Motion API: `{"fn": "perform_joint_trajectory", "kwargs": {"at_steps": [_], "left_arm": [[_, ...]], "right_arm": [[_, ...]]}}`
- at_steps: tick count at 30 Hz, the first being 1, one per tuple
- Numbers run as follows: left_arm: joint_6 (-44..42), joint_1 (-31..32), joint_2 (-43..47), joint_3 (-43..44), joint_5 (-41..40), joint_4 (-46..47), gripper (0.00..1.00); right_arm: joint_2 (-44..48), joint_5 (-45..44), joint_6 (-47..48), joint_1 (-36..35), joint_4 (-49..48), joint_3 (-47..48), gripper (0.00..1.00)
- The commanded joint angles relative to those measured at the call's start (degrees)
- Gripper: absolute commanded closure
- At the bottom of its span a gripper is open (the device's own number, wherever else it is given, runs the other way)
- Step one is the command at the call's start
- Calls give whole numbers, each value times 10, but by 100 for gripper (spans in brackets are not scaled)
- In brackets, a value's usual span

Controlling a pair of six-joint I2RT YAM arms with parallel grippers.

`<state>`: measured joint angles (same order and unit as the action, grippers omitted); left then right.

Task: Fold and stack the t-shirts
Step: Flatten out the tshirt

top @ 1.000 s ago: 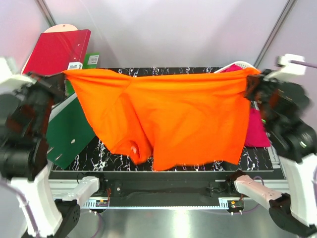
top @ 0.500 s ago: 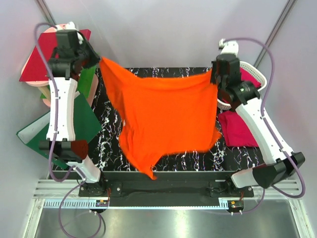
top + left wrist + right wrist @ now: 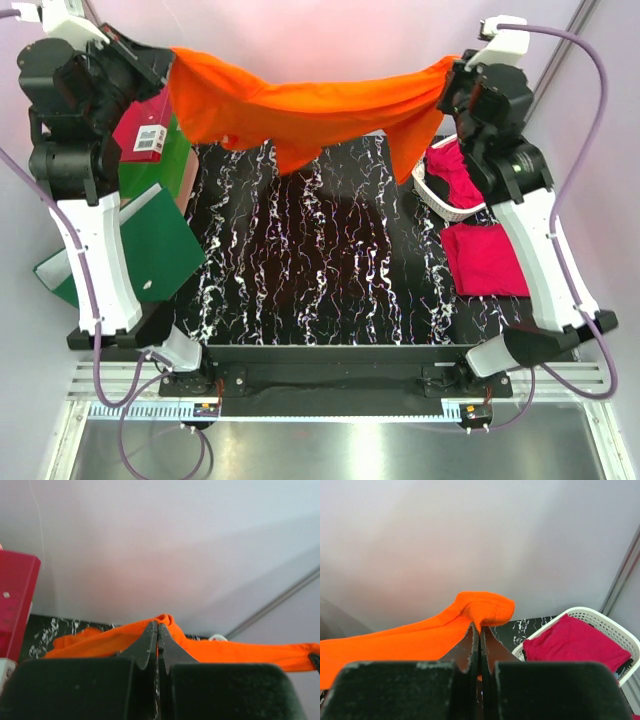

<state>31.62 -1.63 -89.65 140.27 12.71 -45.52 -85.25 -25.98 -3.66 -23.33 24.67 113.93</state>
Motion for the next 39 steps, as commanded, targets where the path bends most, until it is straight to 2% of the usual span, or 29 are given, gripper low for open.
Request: {"fn": "perform_joint_trajectory", "kwargs": {"at_steps": [1, 4, 7, 11, 14, 19, 22, 25, 28, 31, 34, 36, 39], "left_arm": [[-12, 0, 82, -93, 39, 25, 100], [-17, 0, 149, -159, 28, 18, 100], [-26, 2, 213, -186, 5, -9, 100], [-55, 1, 258, -131, -57, -60, 100], [-75, 1, 269, -70, -117, -81, 100], [-74, 1, 264, 5, -140, -74, 100], [-58, 1, 262, -17, -131, -35, 100], [-52, 1, 238, -90, -96, -5, 100], [-33, 1, 176, -174, -47, -4, 100], [-14, 1, 108, -245, 6, -3, 100], [-16, 0, 38, -294, 17, 1, 100], [-16, -2, 3, -312, 17, 6, 100], [-29, -1, -84, -294, 35, 7, 100]], "right_arm": [[101, 8, 7, -7, -23, -56, 100], [155, 24, 7, -10, -3, -91, 100], [193, 43, 10, -11, 51, -93, 100], [238, 41, 15, -11, 100, -95, 100], [263, 41, 14, -11, 120, -88, 100], [285, 51, 18, -11, 135, -63, 100], [296, 41, 33, -11, 127, -77, 100], [297, 10, 59, -11, 97, -129, 100], [269, -23, 62, -11, 67, -199, 100], [202, -4, 35, -10, 56, -248, 100], [108, 81, -28, -9, 36, -288, 100], [28, 139, -33, -9, 29, -300, 100], [-86, 177, -35, -8, 8, -298, 100]]}}
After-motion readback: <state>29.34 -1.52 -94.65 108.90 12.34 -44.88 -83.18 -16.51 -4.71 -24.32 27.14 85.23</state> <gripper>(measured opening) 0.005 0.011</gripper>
